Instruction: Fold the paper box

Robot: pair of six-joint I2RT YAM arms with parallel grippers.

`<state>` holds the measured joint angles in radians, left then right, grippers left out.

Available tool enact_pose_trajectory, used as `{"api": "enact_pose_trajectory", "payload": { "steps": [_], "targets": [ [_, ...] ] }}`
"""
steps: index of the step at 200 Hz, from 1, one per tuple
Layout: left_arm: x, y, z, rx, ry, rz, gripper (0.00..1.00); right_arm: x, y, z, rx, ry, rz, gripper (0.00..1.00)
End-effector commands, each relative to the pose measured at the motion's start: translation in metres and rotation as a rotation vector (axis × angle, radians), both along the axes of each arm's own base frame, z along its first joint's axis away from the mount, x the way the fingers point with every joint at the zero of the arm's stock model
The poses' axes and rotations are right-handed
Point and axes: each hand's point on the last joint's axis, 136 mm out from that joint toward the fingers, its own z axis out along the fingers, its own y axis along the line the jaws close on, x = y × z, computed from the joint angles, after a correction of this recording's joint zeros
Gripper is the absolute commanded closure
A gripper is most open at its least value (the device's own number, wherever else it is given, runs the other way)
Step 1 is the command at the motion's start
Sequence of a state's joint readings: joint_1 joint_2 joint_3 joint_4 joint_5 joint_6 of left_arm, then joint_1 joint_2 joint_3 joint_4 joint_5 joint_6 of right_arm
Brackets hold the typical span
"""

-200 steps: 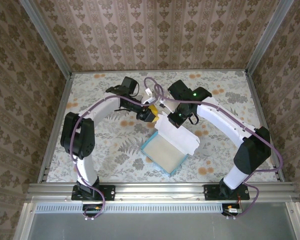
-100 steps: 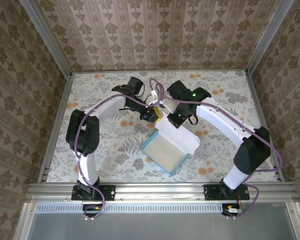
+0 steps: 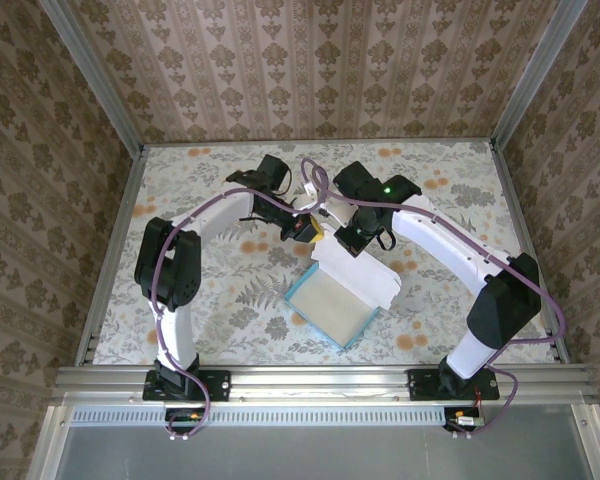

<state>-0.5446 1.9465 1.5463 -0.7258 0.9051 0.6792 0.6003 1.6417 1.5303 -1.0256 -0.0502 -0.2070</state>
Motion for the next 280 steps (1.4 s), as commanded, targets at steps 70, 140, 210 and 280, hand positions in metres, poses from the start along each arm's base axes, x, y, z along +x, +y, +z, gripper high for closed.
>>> {"api": "enact_pose_trajectory", "payload": {
  "steps": [70, 140, 210, 280],
  "targets": [
    [0.004, 0.009, -0.008, 0.064, -0.116, 0.109, 1.00, -0.003, -0.040, 0.036, 0.302, -0.099, -0.270, 0.43],
    [0.001, 0.025, -0.009, 0.100, -0.120, 0.191, 1.00, -0.035, -0.096, 0.021, 0.444, -0.004, -0.585, 0.33],
    [0.004, 0.042, -0.003, 0.089, -0.128, 0.245, 1.00, -0.050, -0.097, -0.008, 0.416, 0.121, -0.603, 0.42],
    [0.006, 0.046, -0.009, 0.108, -0.117, 0.261, 1.00, -0.066, -0.083, -0.033, 0.358, 0.217, -0.560, 0.52]
  ]
}}
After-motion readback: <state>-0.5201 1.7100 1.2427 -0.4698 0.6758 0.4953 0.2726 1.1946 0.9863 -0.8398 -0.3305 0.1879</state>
